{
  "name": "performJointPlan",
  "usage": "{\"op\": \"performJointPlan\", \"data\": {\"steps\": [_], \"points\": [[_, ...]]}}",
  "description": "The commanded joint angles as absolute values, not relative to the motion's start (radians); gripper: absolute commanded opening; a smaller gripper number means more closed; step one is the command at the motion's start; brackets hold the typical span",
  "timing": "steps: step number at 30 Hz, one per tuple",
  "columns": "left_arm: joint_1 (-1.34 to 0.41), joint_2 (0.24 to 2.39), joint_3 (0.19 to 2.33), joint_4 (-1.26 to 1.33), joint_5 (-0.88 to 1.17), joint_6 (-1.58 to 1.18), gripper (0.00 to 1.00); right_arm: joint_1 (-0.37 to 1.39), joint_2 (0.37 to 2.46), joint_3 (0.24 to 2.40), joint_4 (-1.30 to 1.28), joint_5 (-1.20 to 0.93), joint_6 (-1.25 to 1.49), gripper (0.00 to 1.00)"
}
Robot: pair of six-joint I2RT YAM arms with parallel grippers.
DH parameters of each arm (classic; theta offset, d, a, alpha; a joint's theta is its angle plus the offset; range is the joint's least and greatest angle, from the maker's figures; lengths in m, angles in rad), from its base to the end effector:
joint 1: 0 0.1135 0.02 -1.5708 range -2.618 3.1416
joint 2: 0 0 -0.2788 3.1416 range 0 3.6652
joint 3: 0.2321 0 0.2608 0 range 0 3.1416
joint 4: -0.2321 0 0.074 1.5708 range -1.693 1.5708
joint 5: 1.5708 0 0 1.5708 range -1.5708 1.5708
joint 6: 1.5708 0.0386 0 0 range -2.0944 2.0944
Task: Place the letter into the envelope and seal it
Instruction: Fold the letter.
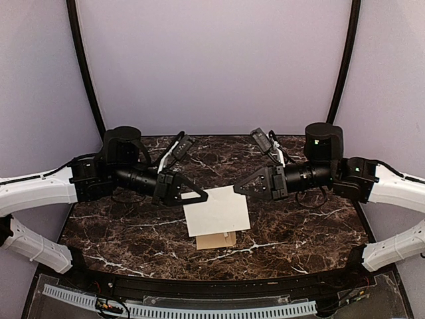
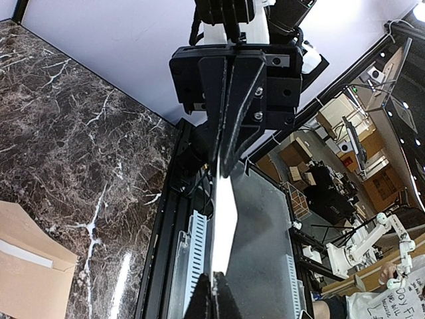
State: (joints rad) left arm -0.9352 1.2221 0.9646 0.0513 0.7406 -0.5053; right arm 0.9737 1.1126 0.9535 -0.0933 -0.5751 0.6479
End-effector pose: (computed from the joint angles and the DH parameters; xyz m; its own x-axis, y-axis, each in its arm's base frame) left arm 0.1487 -0.2454 0.3479 -0.5836 0.1893 -0.7896 0.8040 -0.0019 -0.5947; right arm 0.1287 0.2267 0.3560 -0.7095 -0.1428 -0.6901 -0.7047 0.1535 0.6927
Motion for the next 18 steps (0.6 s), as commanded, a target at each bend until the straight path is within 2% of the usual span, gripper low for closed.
{"op": "performJointPlan", "data": {"steps": [1,3,4,5,7,13,18], "points": [[-0.94,1.18,0.949,0.067,0.729,-0.505,0.0,0.982,1.091,0.976,-0.079,-0.542,0.638,0.0],[-0.94,1.172,0.94,0.091,0.713,-0.518,0.0,0.983,1.081,0.967,-0.069,-0.532,0.643,0.18],[-0.94,1.167,0.931,0.101,0.705,-0.525,0.0,0.983,1.077,0.959,-0.059,-0.53,0.647,0.31],[-0.94,1.16,0.921,0.127,0.69,-0.538,0.0,0.982,1.07,0.95,-0.049,-0.53,0.652,0.39],[-0.94,1.147,0.91,0.169,0.676,-0.563,0.0,0.982,1.064,0.928,-0.023,-0.534,0.665,0.47],[-0.94,1.122,0.86,0.302,0.61,-0.642,0.0,0.983,1.052,0.851,0.08,-0.57,0.728,0.6],[-0.94,1.12,0.845,0.377,0.588,-0.679,0.0,0.991,1.059,0.828,0.12,-0.592,0.746,0.61]]}}
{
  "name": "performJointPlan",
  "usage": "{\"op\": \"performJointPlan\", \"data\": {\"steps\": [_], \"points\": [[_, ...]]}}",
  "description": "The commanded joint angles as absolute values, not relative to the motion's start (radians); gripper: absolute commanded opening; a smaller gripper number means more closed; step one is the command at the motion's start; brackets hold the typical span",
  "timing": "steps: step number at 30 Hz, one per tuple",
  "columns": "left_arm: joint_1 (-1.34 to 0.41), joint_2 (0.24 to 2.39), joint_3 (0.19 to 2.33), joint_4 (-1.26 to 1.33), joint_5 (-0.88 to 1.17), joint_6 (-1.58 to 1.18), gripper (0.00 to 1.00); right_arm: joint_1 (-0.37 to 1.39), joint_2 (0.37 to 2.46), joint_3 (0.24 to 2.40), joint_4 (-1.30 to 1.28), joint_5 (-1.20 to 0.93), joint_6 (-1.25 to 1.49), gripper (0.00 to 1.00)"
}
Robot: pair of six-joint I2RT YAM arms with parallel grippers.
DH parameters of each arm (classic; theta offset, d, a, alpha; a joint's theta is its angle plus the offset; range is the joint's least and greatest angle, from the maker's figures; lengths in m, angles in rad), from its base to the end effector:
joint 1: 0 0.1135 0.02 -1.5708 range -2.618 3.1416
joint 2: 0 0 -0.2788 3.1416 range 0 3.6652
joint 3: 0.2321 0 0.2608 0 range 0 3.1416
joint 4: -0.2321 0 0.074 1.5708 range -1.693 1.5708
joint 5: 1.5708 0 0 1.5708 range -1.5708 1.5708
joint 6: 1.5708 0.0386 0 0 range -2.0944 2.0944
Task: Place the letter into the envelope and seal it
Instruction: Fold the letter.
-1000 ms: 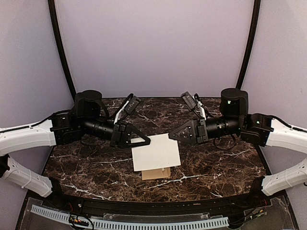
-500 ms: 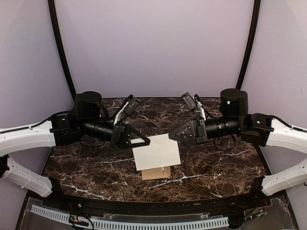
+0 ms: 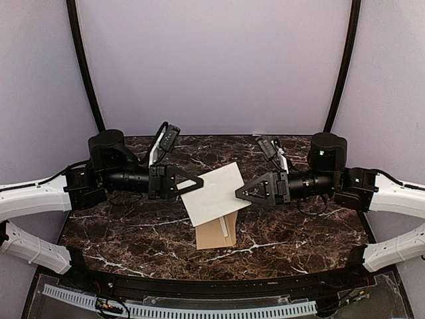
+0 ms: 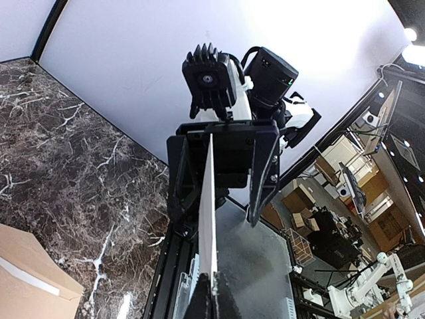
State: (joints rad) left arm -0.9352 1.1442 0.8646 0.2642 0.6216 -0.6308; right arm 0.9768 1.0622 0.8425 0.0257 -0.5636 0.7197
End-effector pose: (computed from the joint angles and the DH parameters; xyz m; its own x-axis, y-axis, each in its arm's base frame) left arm 0.1425 -0.2310 0.3533 -0.5971 0.0017 -0.8022 0.8021 0.0186 -0.5970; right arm 0.1226 0.2184 0.3397 -0.7363 -0.0946 -0.6700 -0.6763 0.1344 0.7242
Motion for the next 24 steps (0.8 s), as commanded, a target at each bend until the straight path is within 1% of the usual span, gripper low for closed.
{"op": "performJointPlan", "data": {"steps": [1,5,7,9,11,12,13,16,24], "points": [[-0.94,1.122,0.845,0.381,0.586,-0.681,0.0,0.993,1.06,0.83,0.123,-0.596,0.746,0.56],[-0.939,1.128,0.845,0.391,0.584,-0.688,0.0,0.996,1.066,0.837,0.124,-0.591,0.745,0.17],[-0.939,1.129,0.846,0.379,0.585,-0.685,0.0,0.997,1.067,0.843,0.105,-0.575,0.738,0.0],[-0.939,1.126,0.854,0.337,0.578,-0.67,0.02,0.997,1.062,0.848,0.084,-0.548,0.729,0.0],[-0.938,1.117,0.863,0.292,0.563,-0.65,0.1,0.997,1.052,0.848,0.077,-0.531,0.723,0.0],[-0.939,1.111,0.865,0.28,0.554,-0.638,0.17,0.997,1.047,0.848,0.076,-0.525,0.722,0.0],[-0.939,1.1,0.864,0.259,0.548,-0.63,0.21,0.997,1.041,0.848,0.072,-0.52,0.72,0.0],[-0.937,1.067,0.86,0.23,0.529,-0.615,0.23,0.996,1.028,0.848,0.06,-0.507,0.718,0.0],[-0.935,1.02,0.847,0.179,0.498,-0.598,0.16,0.997,1.031,0.855,0.054,-0.51,0.715,0.0]]}}
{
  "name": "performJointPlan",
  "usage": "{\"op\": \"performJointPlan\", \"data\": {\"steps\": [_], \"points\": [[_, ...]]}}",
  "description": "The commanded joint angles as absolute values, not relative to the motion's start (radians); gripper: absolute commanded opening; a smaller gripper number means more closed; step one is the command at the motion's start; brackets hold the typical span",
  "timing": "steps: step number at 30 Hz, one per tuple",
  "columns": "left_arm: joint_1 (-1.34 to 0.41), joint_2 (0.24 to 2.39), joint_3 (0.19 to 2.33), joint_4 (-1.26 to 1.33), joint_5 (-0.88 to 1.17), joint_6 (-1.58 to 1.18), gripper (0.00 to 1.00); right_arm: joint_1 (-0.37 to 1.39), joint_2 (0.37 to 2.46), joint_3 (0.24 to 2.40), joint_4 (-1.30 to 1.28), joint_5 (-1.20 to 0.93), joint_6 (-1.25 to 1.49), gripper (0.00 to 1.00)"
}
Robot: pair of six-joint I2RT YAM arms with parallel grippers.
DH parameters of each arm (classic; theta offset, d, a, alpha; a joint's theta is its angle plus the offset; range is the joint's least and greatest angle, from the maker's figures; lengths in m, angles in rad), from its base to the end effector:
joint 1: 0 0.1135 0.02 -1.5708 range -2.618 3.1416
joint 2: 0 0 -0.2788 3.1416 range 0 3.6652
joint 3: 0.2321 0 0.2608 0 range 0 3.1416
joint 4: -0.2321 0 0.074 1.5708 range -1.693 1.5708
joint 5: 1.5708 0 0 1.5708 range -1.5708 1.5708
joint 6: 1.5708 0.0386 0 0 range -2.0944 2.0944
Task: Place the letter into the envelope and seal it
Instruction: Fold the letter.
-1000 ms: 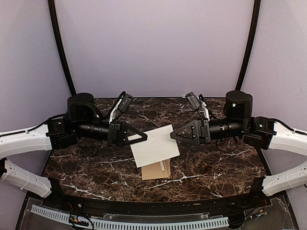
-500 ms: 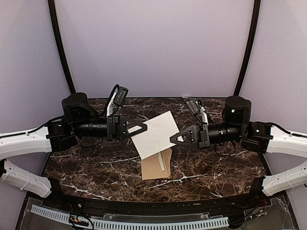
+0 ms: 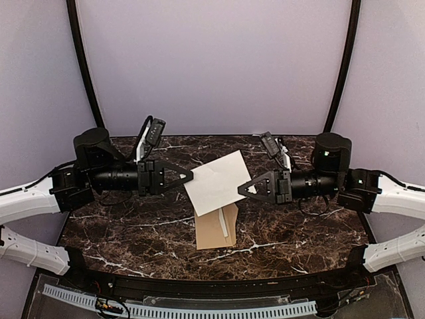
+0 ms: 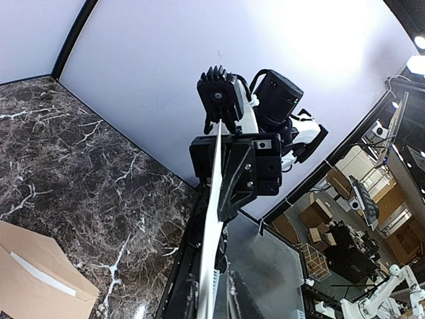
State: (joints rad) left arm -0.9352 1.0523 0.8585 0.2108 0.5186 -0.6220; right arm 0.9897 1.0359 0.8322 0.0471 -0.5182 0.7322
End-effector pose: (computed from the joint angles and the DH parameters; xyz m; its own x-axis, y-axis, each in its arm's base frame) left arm 0.1330 -0.2125 0.3675 -0.5704 -0.0792 -0.8175 0.8130 0.0869 -0.5757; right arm 0.1184 0.2151 0.3440 -0.7286 -0.0515 -0.6830 -0.6825 0.1377 0.7178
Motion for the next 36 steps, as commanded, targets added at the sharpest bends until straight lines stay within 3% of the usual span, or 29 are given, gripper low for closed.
{"op": "performJointPlan", "data": {"steps": [1,6,14,18,21,31,36], "points": [[-0.935,1.019,0.847,0.178,0.497,-0.599,0.14,0.997,1.035,0.857,0.055,-0.512,0.716,0.0],[-0.935,1.015,0.845,0.177,0.496,-0.6,0.0,0.997,1.04,0.862,0.055,-0.514,0.715,0.0],[-0.933,1.011,0.844,0.171,0.494,-0.596,0.0,0.997,1.026,0.859,0.044,-0.499,0.715,0.0],[-0.929,1.001,0.842,0.161,0.482,-0.595,0.14,0.996,1.019,0.859,0.037,-0.493,0.716,0.0],[-0.927,0.997,0.841,0.158,0.482,-0.596,0.16,0.997,1.016,0.859,0.034,-0.488,0.715,0.0],[-0.926,0.996,0.837,0.158,0.483,-0.6,0.0,0.997,1.011,0.858,0.031,-0.478,0.715,0.0],[-0.925,0.993,0.834,0.156,0.488,-0.599,0.0,0.997,1.01,0.864,0.022,-0.478,0.713,0.0]]}}
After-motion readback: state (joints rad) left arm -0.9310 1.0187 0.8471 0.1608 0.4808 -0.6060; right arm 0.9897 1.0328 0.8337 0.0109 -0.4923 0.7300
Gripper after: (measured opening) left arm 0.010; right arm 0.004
